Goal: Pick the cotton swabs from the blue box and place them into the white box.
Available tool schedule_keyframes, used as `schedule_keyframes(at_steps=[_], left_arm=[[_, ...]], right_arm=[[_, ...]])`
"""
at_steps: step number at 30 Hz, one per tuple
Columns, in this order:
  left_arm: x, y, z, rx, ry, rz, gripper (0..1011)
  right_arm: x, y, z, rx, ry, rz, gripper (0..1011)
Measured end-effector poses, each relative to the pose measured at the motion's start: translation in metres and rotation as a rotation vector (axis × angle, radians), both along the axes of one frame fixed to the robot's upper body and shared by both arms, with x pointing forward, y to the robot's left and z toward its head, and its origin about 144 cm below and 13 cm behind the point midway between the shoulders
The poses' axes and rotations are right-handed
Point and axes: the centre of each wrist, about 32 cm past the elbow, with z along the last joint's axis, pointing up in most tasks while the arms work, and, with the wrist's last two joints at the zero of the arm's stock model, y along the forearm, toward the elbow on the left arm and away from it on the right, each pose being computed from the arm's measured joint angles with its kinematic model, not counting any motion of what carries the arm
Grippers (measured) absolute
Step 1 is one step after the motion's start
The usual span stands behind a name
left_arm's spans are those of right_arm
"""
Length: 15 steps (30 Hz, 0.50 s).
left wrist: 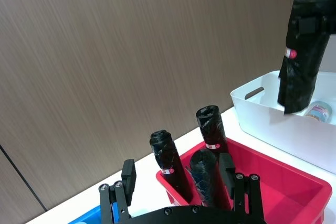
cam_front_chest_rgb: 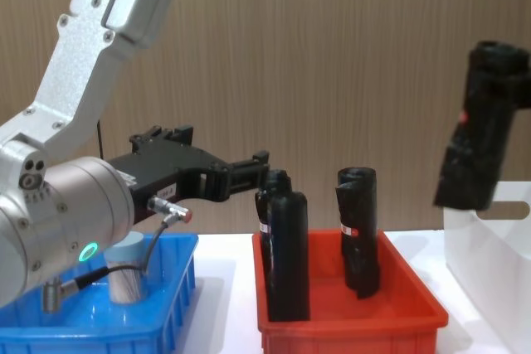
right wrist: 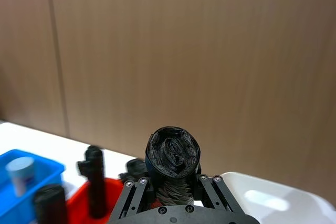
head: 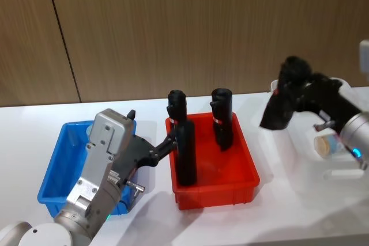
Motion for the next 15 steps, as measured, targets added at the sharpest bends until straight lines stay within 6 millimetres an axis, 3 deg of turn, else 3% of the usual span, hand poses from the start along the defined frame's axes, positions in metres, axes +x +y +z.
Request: schedule_keyframes(at_steps=[15], left_arm=[[0.000,0.000,0.000,0.000,0.000,0.000,1004]], right_arm=[[0.017,-0.035,-0.006,-0.061,-0.008,-0.173,358]])
